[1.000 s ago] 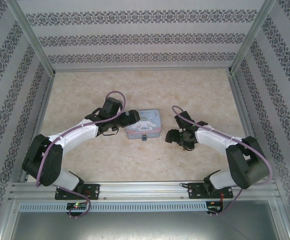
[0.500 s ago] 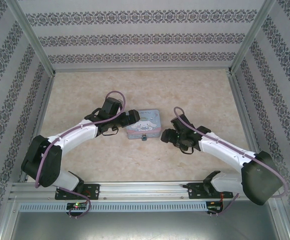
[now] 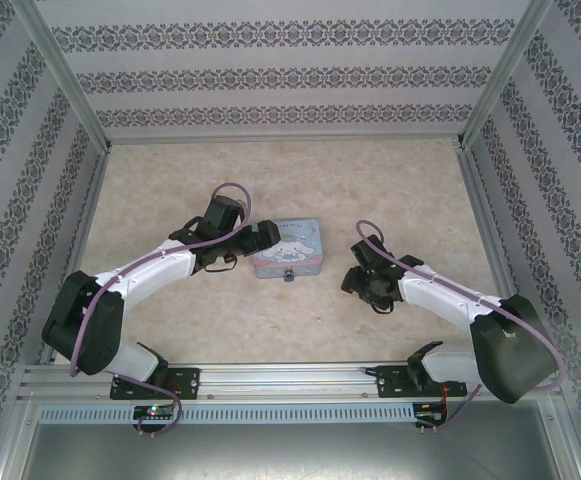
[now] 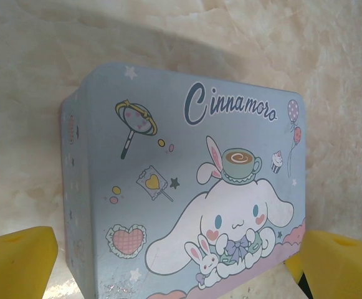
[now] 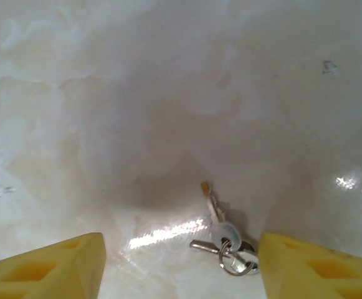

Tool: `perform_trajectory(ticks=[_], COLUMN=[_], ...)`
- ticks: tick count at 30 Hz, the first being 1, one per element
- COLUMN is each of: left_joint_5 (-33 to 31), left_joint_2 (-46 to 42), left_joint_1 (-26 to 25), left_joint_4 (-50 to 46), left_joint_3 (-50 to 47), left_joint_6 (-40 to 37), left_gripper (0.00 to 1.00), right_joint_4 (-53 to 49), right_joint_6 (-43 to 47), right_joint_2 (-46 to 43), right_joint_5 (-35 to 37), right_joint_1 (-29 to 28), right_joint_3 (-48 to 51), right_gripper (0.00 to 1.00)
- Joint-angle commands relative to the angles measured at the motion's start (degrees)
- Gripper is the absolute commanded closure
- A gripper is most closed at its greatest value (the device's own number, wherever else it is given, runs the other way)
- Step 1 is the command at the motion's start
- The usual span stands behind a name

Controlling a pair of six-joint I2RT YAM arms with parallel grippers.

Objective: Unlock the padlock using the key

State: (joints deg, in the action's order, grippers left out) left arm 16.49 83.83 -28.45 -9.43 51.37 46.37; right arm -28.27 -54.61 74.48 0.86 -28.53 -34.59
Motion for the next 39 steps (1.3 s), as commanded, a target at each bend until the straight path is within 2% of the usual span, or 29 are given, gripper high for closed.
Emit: perform_trajectory(ticks=[1,10,27,32,37,39], left_joint_5=[0.8,1.0,1.9,1.9,1.9,1.9], left_joint_2=[-1.6,-1.9,-0.8,-0.8,-0.5,-0.4], left_joint_1=[-0.6,-0.6,-0.7,-0.6,-0.7,-0.7], left_joint_4=[0.7,1.7,2.4,2.2,1.5,1.3], left_joint_3=[-0.8,-1.8,-1.7,-1.6,-1.3,-1.1], left_joint_6=[-0.7,-0.4,-0.8,-0.8,-0.9,-1.0], left_gripper=[0.00,0.00,0.00,0.00,0.00,0.00], right_joint_4=[-0.3,-0.5,-0.1,0.4,1.7,2.2], right_joint_6=[0.4,1.1,1.0,1.3,2.5,3.4], right_joint_2=[2.0,5.6,8.1,8.4,8.2,7.6], right_joint_5=[1.4,1.8,2.4,2.2,1.5,1.1], right_joint_1=[0.8,0.9,0.7,0.6,0.6,0.6], right_joint_3=[-1.2,-2.3,-2.3,-2.1,-1.4,-1.1], right_gripper=[0.39,0.55,0.71,0.82,0.99,1.00])
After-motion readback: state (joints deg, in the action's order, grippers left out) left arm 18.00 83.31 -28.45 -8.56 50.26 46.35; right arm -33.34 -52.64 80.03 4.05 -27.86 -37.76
